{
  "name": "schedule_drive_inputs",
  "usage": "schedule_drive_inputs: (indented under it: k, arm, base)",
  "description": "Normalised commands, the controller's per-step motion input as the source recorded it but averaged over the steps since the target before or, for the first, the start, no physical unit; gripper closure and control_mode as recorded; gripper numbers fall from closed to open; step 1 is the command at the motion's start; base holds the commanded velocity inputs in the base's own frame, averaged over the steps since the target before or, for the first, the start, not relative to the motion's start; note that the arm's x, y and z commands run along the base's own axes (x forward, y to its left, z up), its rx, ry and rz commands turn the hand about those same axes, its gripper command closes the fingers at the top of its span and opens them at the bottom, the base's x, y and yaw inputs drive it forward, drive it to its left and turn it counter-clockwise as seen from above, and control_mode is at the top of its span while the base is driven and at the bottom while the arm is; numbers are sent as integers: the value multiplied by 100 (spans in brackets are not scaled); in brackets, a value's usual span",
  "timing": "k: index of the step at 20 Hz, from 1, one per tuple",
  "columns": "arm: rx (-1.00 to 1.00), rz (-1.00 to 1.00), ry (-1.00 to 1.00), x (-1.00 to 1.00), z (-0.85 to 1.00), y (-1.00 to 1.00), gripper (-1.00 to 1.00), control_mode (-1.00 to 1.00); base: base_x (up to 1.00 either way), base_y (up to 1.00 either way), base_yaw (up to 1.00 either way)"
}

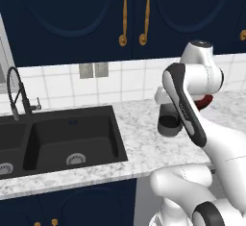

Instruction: Navigate to the stand mixer.

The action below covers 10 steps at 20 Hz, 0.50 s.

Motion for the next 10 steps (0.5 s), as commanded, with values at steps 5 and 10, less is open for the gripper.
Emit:
schedule_drive_inputs:
  k: [5, 10]
  arm:
    - [-2, 2, -1, -42, -32, 0, -100, 100]
    - [0, 0, 0, 0, 0, 0, -100, 100]
  base:
    - [-13, 0, 2]
    - [-61, 0, 22]
